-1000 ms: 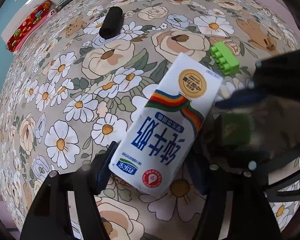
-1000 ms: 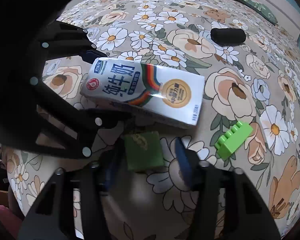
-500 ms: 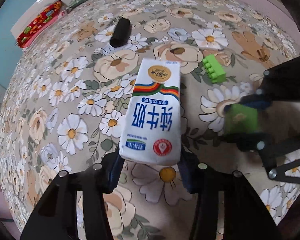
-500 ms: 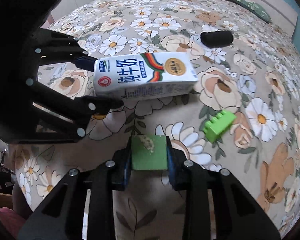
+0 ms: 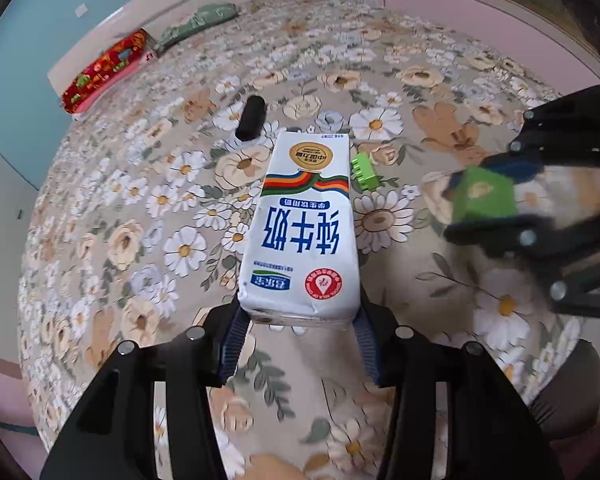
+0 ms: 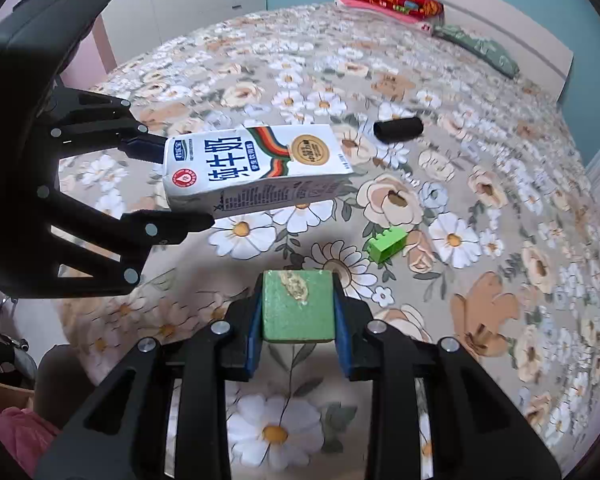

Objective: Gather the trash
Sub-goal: 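Carry the milk carton and green block with both tools over the bowl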

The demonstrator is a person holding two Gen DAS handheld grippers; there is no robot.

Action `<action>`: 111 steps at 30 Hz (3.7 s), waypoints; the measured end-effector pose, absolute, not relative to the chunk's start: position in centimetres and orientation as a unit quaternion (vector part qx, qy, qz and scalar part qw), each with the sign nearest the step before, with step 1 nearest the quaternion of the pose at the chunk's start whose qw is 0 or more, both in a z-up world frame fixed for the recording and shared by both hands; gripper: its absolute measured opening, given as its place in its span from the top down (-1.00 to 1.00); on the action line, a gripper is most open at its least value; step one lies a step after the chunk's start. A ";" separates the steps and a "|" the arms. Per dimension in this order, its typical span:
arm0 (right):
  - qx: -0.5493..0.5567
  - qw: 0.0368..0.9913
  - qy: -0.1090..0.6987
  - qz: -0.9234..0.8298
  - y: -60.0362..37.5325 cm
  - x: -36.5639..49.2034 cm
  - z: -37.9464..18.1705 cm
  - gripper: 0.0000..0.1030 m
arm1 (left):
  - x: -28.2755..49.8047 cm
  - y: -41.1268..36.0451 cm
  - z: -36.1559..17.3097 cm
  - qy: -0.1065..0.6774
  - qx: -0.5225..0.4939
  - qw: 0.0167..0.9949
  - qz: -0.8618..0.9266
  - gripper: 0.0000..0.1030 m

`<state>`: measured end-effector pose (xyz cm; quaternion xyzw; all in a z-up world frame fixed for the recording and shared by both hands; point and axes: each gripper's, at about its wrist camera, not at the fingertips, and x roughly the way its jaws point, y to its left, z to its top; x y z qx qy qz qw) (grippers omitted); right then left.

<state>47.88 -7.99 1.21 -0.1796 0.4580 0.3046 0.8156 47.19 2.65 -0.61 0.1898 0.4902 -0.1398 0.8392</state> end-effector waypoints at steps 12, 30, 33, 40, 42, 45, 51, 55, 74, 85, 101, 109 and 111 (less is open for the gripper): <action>-0.198 0.845 0.400 0.294 -10.3 39.4 10.3 0.40 | 38.4 2.0 7.8 0.443 0.192 0.866 -0.128 0.02; -0.209 0.868 0.345 0.290 -12.6 27.0 17.9 0.40 | 26.3 2.3 14.8 0.407 0.187 0.889 -0.096 0.02; -0.209 0.867 0.344 0.292 -13.0 25.3 17.7 0.40 | 24.7 2.2 14.4 0.414 0.183 0.886 -0.096 0.02; -0.209 0.859 0.363 0.295 -13.5 22.3 15.3 0.40 | 21.0 1.8 12.3 0.423 0.193 0.880 -0.097 0.02; -0.209 0.856 0.368 0.297 -13.6 21.6 14.5 0.40 | 20.3 1.8 11.7 0.427 0.192 0.878 -0.100 0.02; -0.206 0.852 0.376 0.300 -13.7 20.6 13.2 0.40 | 19.2 1.8 10.7 0.433 0.191 0.875 -0.106 0.02; -0.205 0.839 0.400 0.306 -13.7 19.0 9.9 0.40 | 17.5 1.9 8.2 0.451 0.191 0.865 -0.113 0.02; -0.201 0.833 0.413 0.308 -13.7 18.5 8.1 0.40 | 16.5 2.1 5.9 0.467 0.189 0.856 -0.118 0.02; -0.170 0.792 0.491 0.321 -13.1 17.5 -2.2 0.40 | 13.1 1.2 -5.6 0.553 0.187 0.796 -0.160 0.02; -0.141 0.765 0.548 0.308 -13.7 17.5 -9.3 0.40 | 12.1 0.4 -12.8 0.597 0.180 0.760 -0.185 0.02; -0.112 0.715 0.626 0.292 -14.2 18.3 -20.0 0.40 | 13.8 -0.5 -20.1 0.641 0.158 0.724 -0.201 0.02; -0.107 0.688 0.655 0.293 -13.7 19.0 -24.3 0.40 | 14.9 -0.6 -23.5 0.666 0.147 0.703 -0.203 0.02; -0.105 0.682 0.661 0.293 -13.6 19.1 -25.3 0.40 | 15.1 -0.4 -24.5 0.673 0.144 0.697 -0.203 0.02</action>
